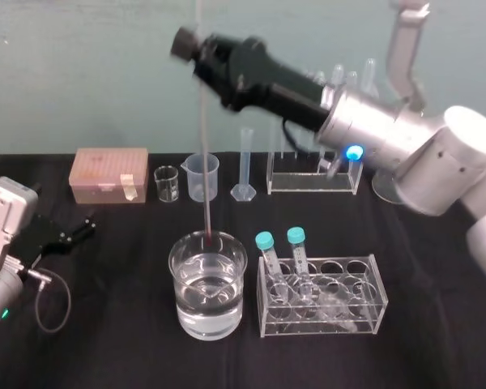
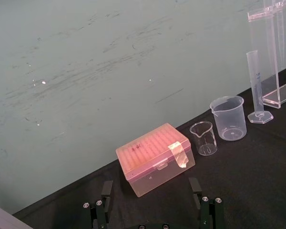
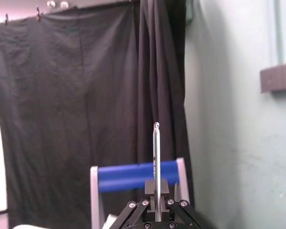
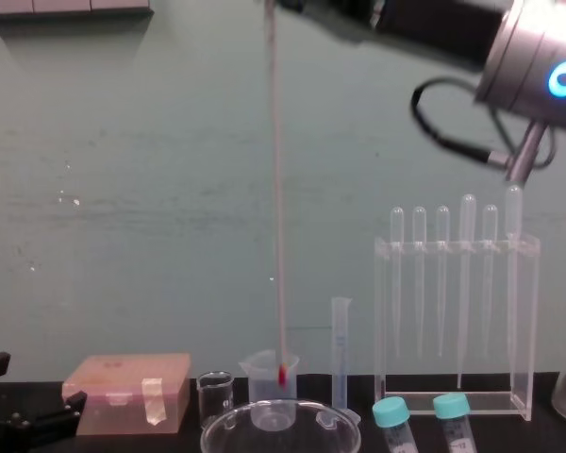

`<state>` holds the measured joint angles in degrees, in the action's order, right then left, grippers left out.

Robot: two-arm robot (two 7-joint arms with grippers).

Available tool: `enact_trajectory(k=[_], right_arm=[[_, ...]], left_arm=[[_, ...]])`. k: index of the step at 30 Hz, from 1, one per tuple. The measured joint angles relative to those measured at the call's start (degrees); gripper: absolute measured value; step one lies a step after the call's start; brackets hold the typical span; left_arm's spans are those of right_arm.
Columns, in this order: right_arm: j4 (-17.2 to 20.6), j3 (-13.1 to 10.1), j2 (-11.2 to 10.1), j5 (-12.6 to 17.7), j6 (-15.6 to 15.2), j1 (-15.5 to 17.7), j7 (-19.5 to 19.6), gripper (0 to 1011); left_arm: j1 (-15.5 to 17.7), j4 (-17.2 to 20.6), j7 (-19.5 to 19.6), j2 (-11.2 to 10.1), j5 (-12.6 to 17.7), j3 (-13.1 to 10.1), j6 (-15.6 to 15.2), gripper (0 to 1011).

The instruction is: Hold the thermometer with one hand and immerse one end into the beaker, then reinsert it into the test tube rack.

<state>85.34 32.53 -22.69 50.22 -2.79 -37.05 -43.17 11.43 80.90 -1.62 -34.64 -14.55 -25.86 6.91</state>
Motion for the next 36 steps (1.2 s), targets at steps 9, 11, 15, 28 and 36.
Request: enact_trajectory(k=[9,11,15,28,36], right_arm=[[-5.1,4.4,0.4,-1.9,1.4,0.5,-1.6,52],[-6.2,5.0,0.6,-2.3,1.9,0.7,-2.0,52],[-7.7,5.8,0.9,-2.8,2.7,1.1,-3.0,52],[-10.0,6.5,1.5,-3.3,3.5,2.0,-4.5,52],[-10.2,6.7,1.6,-3.7,3.4,2.2,-4.7,52]], left_arm=[[0.0,0.0,0.0,0.0,0.0,0.0,0.0,1008],[0.0,0.0,0.0,0.0,0.0,0.0,0.0,1008],[0.0,0.0,0.0,0.0,0.0,0.0,0.0,1008],[0.0,0.0,0.0,0.0,0.0,0.0,0.0,1008],[0.0,0.0,0.0,0.0,0.0,0.0,0.0,1008]])
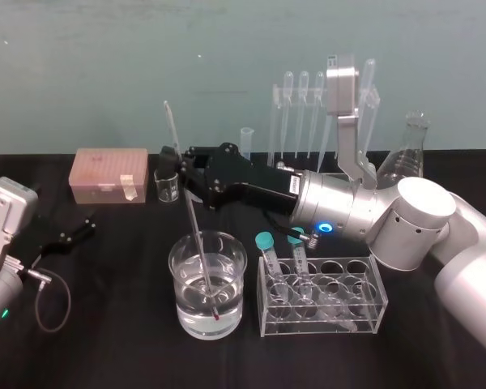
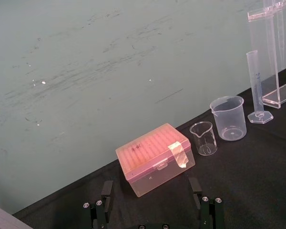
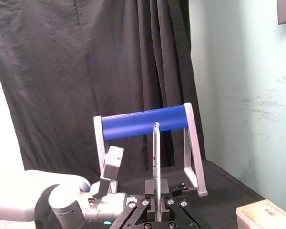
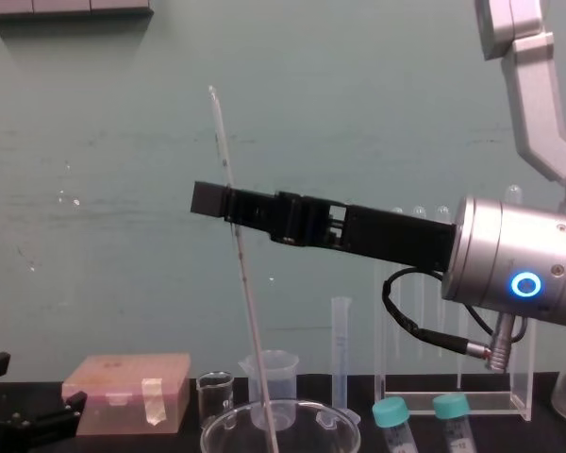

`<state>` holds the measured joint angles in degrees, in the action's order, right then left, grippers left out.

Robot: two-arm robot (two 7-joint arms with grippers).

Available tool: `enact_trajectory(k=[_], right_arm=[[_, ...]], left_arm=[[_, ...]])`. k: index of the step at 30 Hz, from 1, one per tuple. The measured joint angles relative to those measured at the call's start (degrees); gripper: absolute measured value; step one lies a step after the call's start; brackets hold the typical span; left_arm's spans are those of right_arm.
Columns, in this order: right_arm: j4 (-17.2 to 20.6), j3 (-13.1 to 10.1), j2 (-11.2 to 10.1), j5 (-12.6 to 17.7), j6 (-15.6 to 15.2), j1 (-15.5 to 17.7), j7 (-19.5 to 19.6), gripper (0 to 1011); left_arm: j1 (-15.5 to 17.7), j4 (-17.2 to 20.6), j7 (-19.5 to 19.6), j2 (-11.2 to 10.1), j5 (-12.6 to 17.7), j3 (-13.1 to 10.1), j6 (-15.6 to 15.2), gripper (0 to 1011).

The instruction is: Hold the thermometer with one hand and immerse one end into the beaker, then reinsert it into the test tube rack.

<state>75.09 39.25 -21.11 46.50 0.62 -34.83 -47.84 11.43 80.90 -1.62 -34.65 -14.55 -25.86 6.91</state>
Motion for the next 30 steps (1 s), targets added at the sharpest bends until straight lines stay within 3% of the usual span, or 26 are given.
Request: enact_trajectory(k=[30], right_arm=[[0.5,-0.4,-0.7,-1.2,-0.1,0.2,0.1,51]], left_arm=[[0.0,0.0,0.0,0.0,0.0,0.0,0.0,1008]])
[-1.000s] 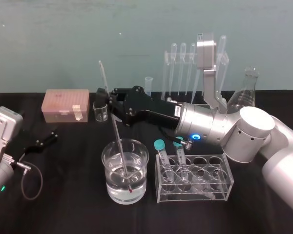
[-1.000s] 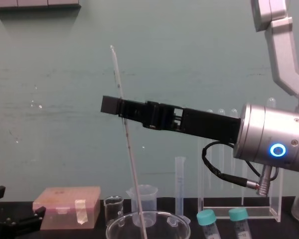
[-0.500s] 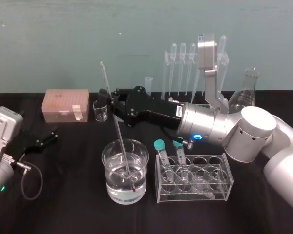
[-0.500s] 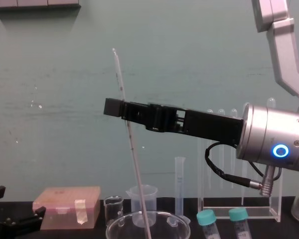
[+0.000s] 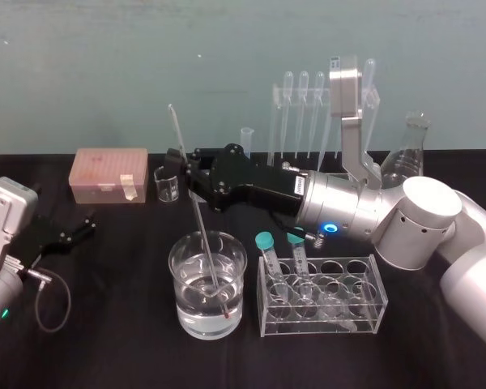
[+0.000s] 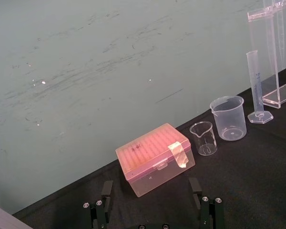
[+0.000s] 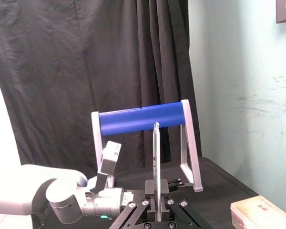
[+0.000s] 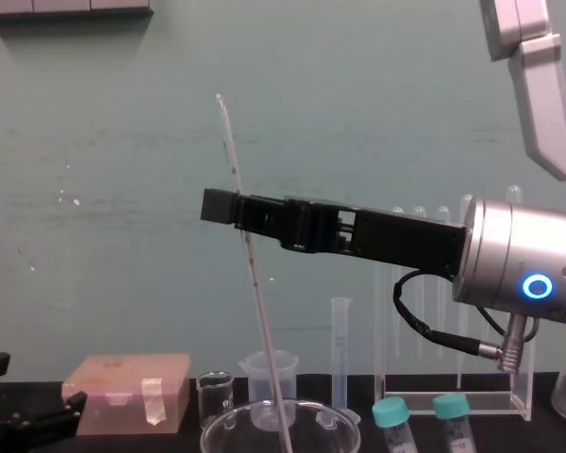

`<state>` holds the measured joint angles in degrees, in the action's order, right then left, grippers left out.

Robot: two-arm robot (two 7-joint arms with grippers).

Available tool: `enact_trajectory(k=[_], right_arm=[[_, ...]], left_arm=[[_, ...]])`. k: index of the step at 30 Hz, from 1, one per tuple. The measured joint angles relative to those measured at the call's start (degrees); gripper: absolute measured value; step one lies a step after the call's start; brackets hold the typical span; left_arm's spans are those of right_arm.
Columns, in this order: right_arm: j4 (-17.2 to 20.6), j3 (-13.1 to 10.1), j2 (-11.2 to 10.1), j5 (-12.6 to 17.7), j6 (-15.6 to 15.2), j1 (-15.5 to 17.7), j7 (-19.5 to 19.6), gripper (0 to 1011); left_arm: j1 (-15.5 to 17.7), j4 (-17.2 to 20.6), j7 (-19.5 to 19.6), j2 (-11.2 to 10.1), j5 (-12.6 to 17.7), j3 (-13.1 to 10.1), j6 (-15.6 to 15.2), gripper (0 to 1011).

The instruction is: Hold the thermometer with one hand and immerse one end into the beaker, then reinsert it into the test tube rack.

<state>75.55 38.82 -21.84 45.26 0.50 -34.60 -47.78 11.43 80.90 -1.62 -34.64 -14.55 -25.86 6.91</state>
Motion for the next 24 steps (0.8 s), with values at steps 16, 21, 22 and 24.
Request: enact_trajectory(k=[16,21,22,24], right_arm=[[0.6,0.0,-0.3,-0.2,-0.2,0.3,0.2,52],[0.6,0.0,-0.4,-0.3,-0.2,0.3,0.2,52],[0.6,0.0,-0.4,-0.3,-0.2,0.3,0.2,52],[0.6,0.0,-0.4,-0.3,-0.2,0.3,0.2,52]], left_arm=[[0.0,0.0,0.0,0.0,0.0,0.0,0.0,1008],[0.0,0.0,0.0,0.0,0.0,0.0,0.0,1008],[0.0,0.0,0.0,0.0,0.0,0.0,0.0,1008],[0.0,0.0,0.0,0.0,0.0,0.0,0.0,1008]])
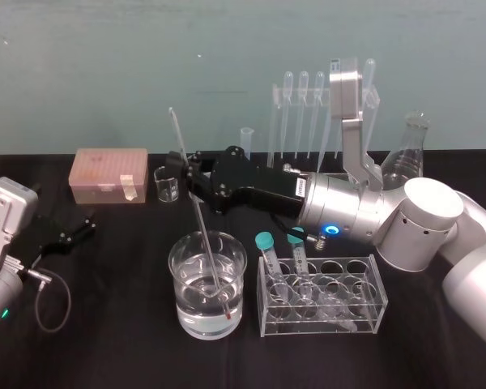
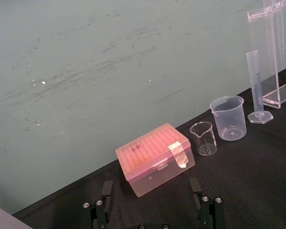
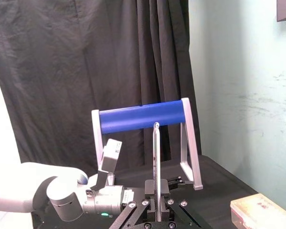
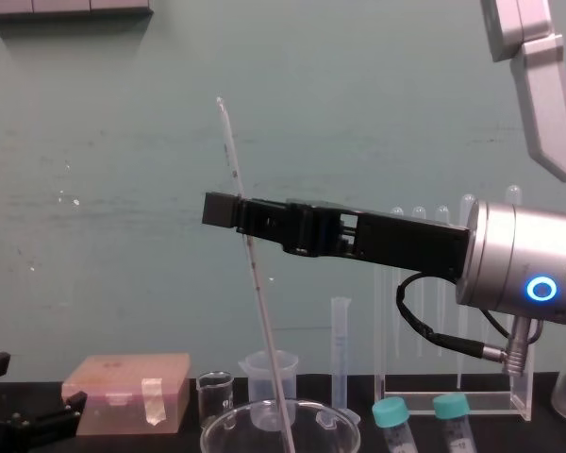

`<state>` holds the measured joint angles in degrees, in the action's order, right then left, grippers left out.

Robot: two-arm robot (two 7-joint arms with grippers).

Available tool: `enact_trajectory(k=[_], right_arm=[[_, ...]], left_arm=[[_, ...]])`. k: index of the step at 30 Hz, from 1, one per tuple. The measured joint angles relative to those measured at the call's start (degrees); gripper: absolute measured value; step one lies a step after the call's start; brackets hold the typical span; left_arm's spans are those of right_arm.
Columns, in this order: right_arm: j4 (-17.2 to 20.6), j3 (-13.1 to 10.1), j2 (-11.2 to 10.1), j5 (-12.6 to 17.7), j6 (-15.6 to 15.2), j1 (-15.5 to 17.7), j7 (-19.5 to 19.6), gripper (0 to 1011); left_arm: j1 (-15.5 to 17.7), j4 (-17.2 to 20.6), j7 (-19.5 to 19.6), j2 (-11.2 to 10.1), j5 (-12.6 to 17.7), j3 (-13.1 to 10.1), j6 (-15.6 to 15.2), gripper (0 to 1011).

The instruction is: Hold the thermometer with one hand and immerse one end into the beaker, then reinsert it into the test tube rack.

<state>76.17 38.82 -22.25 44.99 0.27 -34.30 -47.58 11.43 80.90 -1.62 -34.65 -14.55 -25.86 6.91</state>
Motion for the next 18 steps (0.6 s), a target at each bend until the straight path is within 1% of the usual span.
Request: enact_trajectory(k=[18], right_arm=[[0.9,0.0,-0.4,0.0,-0.3,0.2,0.0,52]], left_arm=[[0.0,0.0,0.0,0.0,0.0,0.0,0.0,1008]])
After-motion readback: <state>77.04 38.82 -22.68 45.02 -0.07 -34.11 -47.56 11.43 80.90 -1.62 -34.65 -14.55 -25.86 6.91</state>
